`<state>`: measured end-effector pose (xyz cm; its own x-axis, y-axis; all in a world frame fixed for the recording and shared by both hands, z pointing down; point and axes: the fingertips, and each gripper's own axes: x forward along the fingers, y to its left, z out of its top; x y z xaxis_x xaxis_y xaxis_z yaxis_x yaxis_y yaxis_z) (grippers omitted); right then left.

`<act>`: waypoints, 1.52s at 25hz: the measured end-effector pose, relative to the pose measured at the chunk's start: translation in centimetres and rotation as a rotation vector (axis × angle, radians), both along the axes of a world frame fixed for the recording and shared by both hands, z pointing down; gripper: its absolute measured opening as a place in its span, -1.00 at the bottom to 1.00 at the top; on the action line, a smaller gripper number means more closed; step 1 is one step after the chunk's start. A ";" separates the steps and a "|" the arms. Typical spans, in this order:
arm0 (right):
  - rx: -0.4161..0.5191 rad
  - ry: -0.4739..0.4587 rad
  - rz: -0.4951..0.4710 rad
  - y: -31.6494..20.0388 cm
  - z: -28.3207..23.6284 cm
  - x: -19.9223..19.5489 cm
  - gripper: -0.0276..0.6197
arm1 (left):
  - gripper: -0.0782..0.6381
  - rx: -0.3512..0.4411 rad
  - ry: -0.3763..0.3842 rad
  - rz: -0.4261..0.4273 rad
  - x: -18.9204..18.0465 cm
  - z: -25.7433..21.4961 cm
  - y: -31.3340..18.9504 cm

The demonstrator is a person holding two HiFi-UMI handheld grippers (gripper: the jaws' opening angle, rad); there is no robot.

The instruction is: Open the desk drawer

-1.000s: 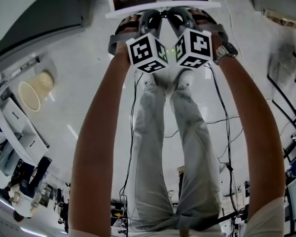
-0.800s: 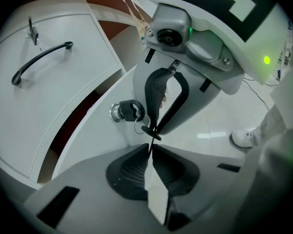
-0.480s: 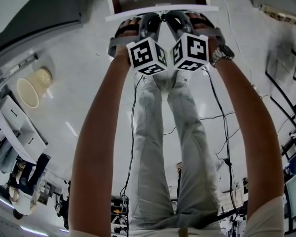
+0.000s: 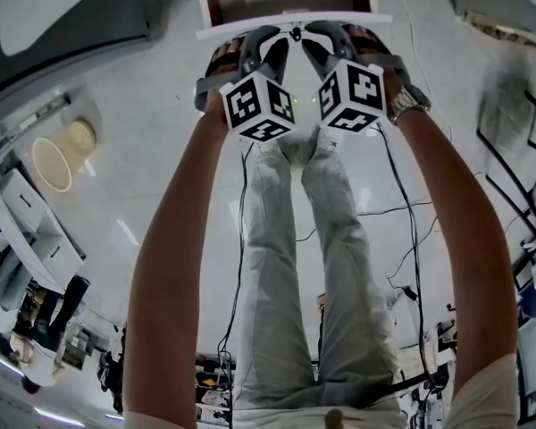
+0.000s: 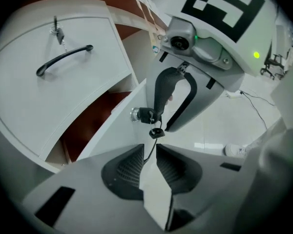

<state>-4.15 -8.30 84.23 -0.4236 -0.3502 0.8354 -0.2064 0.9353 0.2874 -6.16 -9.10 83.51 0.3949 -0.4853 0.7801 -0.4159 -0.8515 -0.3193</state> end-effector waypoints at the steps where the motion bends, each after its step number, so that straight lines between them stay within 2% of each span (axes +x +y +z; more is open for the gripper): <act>1: -0.009 -0.019 0.021 0.0 -0.5 0.2 -0.68 | -0.55 -0.013 0.025 -0.014 -0.1 -0.4 0.2; 4: -0.047 -0.069 0.087 0.1 -2.0 0.8 -0.68 | -0.60 -0.050 0.091 -0.038 -0.3 -1.8 1.0; 5: -0.058 -0.084 0.106 0.1 -2.5 1.0 -0.69 | -0.66 -0.054 0.107 -0.052 -0.3 -2.3 1.1; 9: -0.083 -0.166 0.194 0.5 -4.6 1.4 -0.79 | -0.73 -0.095 0.212 -0.155 -0.4 -3.9 1.8; 15: -0.128 -0.395 0.400 1.5 -9.0 1.1 -0.83 | -0.76 -0.129 0.431 -0.330 -0.1 -7.5 3.0; 19: -0.161 -0.562 0.543 2.2 -14.2 1.8 -0.83 | -0.76 -0.115 0.560 -0.353 1.2 -12.5 4.2; 23: -0.142 -0.648 0.609 2.9 -20.0 4.0 -0.83 | -0.76 -0.055 0.662 -0.422 0.9 -19.3 4.3; 26: -0.155 -0.674 0.636 3.8 -23.1 5.1 -0.83 | -0.76 -0.016 0.711 -0.467 0.0 -23.6 4.4; 31: -0.107 -0.755 0.621 3.7 -30.9 5.1 -0.83 | -0.76 0.010 0.842 -0.542 -0.7 -31.4 3.1; 34: -0.083 -0.829 0.587 3.6 -36.6 4.6 -0.83 | -0.76 0.024 0.864 -0.528 -1.1 -36.0 3.2; 38: -0.039 -0.919 0.588 3.3 -44.0 5.2 -0.83 | -0.76 0.046 0.881 -0.509 -1.6 -42.2 3.8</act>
<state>1.03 -5.01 40.26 -0.6666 -0.6820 0.3007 -0.7448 0.6253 -0.2329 -7.72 -5.31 41.27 0.5583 -0.7783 0.2874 -0.8282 -0.5027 0.2476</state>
